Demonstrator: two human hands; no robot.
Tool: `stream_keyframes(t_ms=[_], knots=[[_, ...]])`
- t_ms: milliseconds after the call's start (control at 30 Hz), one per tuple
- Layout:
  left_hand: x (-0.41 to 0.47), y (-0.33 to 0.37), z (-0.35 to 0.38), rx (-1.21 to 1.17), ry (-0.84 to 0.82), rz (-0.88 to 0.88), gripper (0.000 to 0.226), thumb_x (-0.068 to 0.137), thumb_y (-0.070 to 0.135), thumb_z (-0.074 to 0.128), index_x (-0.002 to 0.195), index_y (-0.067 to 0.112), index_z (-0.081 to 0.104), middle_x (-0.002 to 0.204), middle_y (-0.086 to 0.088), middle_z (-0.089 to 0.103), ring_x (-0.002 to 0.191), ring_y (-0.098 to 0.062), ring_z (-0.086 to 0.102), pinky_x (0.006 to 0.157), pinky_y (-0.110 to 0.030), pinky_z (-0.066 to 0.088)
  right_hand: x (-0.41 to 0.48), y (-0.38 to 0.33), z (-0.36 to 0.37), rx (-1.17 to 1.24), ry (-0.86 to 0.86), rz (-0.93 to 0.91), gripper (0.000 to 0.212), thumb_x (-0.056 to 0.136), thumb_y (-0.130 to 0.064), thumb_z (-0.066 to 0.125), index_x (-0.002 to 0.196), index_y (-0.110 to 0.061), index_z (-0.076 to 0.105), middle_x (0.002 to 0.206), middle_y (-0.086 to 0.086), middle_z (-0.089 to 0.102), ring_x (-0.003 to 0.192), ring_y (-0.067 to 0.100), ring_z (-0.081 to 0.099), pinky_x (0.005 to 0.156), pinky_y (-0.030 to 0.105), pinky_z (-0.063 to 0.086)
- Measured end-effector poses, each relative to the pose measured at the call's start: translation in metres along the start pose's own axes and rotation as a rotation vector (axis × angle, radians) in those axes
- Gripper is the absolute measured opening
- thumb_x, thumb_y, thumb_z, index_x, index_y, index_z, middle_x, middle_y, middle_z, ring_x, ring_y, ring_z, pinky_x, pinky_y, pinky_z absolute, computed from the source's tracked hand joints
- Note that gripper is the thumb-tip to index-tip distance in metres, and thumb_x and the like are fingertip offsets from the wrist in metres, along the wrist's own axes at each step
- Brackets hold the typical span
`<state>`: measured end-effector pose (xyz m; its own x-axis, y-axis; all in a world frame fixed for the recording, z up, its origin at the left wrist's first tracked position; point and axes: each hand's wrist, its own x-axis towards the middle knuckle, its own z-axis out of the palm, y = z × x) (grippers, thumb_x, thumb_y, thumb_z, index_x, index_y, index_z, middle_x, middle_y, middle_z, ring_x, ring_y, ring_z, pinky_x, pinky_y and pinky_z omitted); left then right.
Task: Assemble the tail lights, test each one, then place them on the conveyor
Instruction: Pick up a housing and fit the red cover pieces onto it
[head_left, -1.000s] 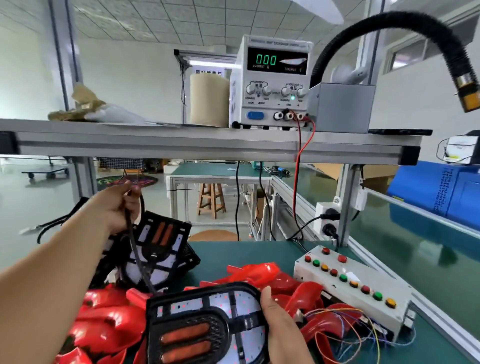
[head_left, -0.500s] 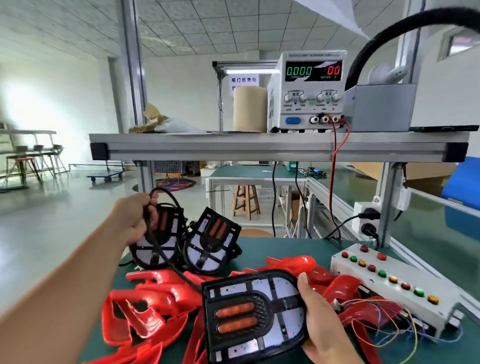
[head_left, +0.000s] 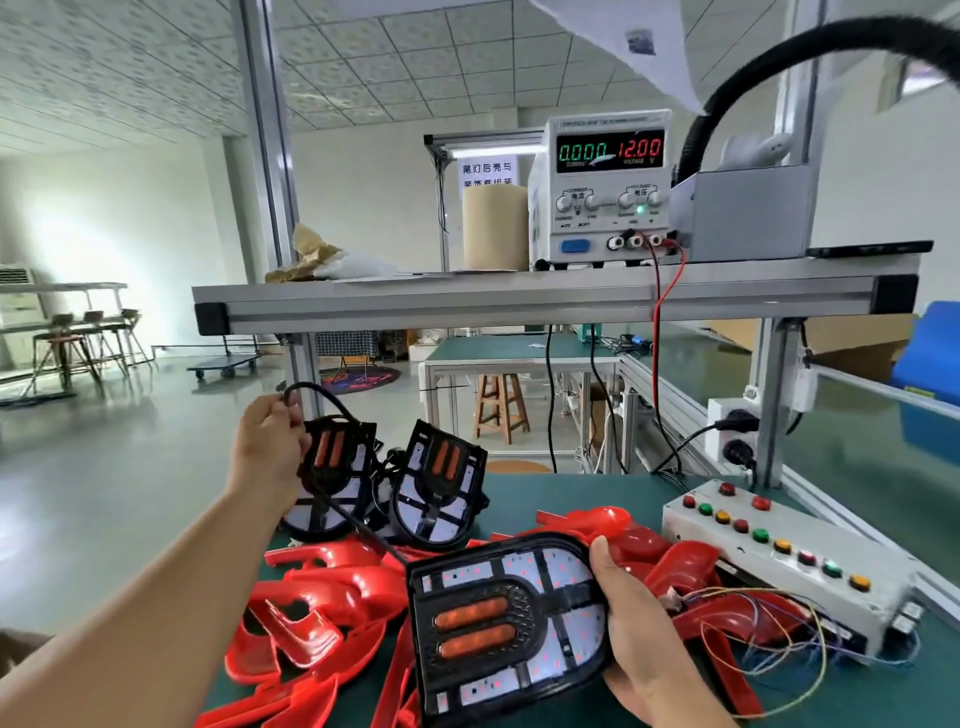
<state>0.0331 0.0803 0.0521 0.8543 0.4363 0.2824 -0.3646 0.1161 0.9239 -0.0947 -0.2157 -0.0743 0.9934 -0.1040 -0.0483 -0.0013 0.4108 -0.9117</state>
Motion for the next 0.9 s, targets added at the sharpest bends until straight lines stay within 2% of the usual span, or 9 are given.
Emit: stream_keyframes(t_ms=[133, 267, 367, 500, 633, 700, 800, 867, 900], knots=[[-0.012, -0.001, 0.002, 0.049, -0.052, 0.145, 0.033, 0.104, 0.008, 0.028, 0.087, 0.021, 0.053, 0.072, 0.004, 0.043, 0.059, -0.007, 0.034, 0.055, -0.019, 0.032, 0.001, 0.001, 0.0, 0.0, -0.009, 0.004, 0.065, 0.083, -0.058, 0.05, 0.112, -0.003, 0.071, 0.11, 0.023, 0.07, 0.1, 0.04, 0.069, 0.091, 0.056, 0.052], [-0.018, 0.006, 0.002, 0.1, -0.144, 0.206, 0.035, 0.103, 0.007, 0.027, 0.088, 0.022, 0.055, 0.072, 0.004, 0.043, 0.059, -0.007, 0.032, 0.055, -0.022, 0.028, 0.001, 0.002, 0.0, -0.01, -0.01, -0.005, 0.064, 0.082, -0.06, 0.049, 0.106, -0.006, 0.074, 0.108, 0.023, 0.071, 0.098, 0.04, 0.069, 0.088, 0.055, 0.054], [-0.022, 0.015, -0.002, 0.073, -0.056, 0.173, 0.034, 0.099, 0.006, 0.032, 0.083, 0.023, 0.056, 0.071, 0.003, 0.043, 0.056, -0.008, 0.029, 0.053, -0.026, 0.021, 0.001, 0.003, 0.0, -0.013, -0.022, 0.0, 0.064, 0.083, -0.06, 0.048, 0.105, -0.006, 0.075, 0.108, 0.022, 0.071, 0.099, 0.039, 0.069, 0.09, 0.056, 0.053], [-0.029, 0.023, -0.013, 0.072, 0.028, 0.093, 0.024, 0.094, 0.017, 0.044, 0.071, 0.02, 0.051, 0.061, 0.002, 0.035, 0.05, -0.011, 0.025, 0.047, -0.027, 0.018, 0.001, 0.003, -0.001, -0.026, -0.016, -0.007, 0.066, 0.083, -0.059, 0.047, 0.11, -0.004, 0.071, 0.108, 0.021, 0.072, 0.099, 0.037, 0.07, 0.087, 0.051, 0.055], [-0.041, 0.021, -0.018, 0.225, -0.165, -0.077, 0.029, 0.099, 0.02, 0.046, 0.071, 0.017, 0.049, 0.053, 0.003, 0.034, 0.036, -0.007, 0.027, 0.034, -0.016, 0.024, 0.002, 0.001, -0.002, -0.044, -0.015, 0.002, 0.066, 0.082, -0.061, 0.048, 0.105, -0.005, 0.073, 0.104, 0.021, 0.072, 0.095, 0.037, 0.071, 0.072, 0.043, 0.06], [-0.048, 0.018, -0.026, 0.25, -0.239, -0.207, 0.032, 0.099, 0.022, 0.046, 0.068, 0.017, 0.05, 0.053, 0.003, 0.041, 0.034, -0.005, 0.033, 0.033, -0.015, 0.033, 0.002, 0.002, -0.003, -0.049, -0.012, 0.013, 0.066, 0.081, -0.062, 0.048, 0.102, -0.006, 0.075, 0.105, 0.021, 0.072, 0.095, 0.037, 0.071, 0.073, 0.043, 0.06], [-0.048, 0.017, -0.048, 0.211, -0.499, -0.276, 0.03, 0.094, 0.021, 0.054, 0.066, 0.015, 0.064, 0.062, 0.001, 0.055, 0.05, -0.006, 0.054, 0.049, -0.02, 0.052, 0.004, 0.004, -0.005, -0.056, -0.017, 0.025, 0.063, 0.082, -0.063, 0.048, 0.101, -0.01, 0.077, 0.11, 0.022, 0.071, 0.1, 0.038, 0.069, 0.085, 0.049, 0.055], [-0.047, 0.013, -0.058, -0.007, -0.641, -0.272, 0.02, 0.086, 0.019, 0.057, 0.088, 0.009, 0.074, 0.073, -0.002, 0.061, 0.069, -0.008, 0.062, 0.066, -0.021, 0.057, 0.006, 0.006, -0.005, -0.057, -0.011, 0.035, 0.062, 0.08, -0.064, 0.049, 0.1, -0.013, 0.077, 0.109, 0.021, 0.071, 0.1, 0.037, 0.07, 0.085, 0.049, 0.056], [-0.044, 0.009, -0.061, -0.163, -0.688, -0.302, 0.03, 0.084, 0.018, 0.053, 0.104, 0.006, 0.073, 0.082, -0.004, 0.065, 0.079, -0.011, 0.065, 0.072, -0.022, 0.057, 0.007, 0.006, -0.005, -0.064, -0.008, 0.038, 0.062, 0.079, -0.065, 0.049, 0.099, -0.014, 0.077, 0.108, 0.02, 0.072, 0.099, 0.037, 0.07, 0.082, 0.048, 0.057]])
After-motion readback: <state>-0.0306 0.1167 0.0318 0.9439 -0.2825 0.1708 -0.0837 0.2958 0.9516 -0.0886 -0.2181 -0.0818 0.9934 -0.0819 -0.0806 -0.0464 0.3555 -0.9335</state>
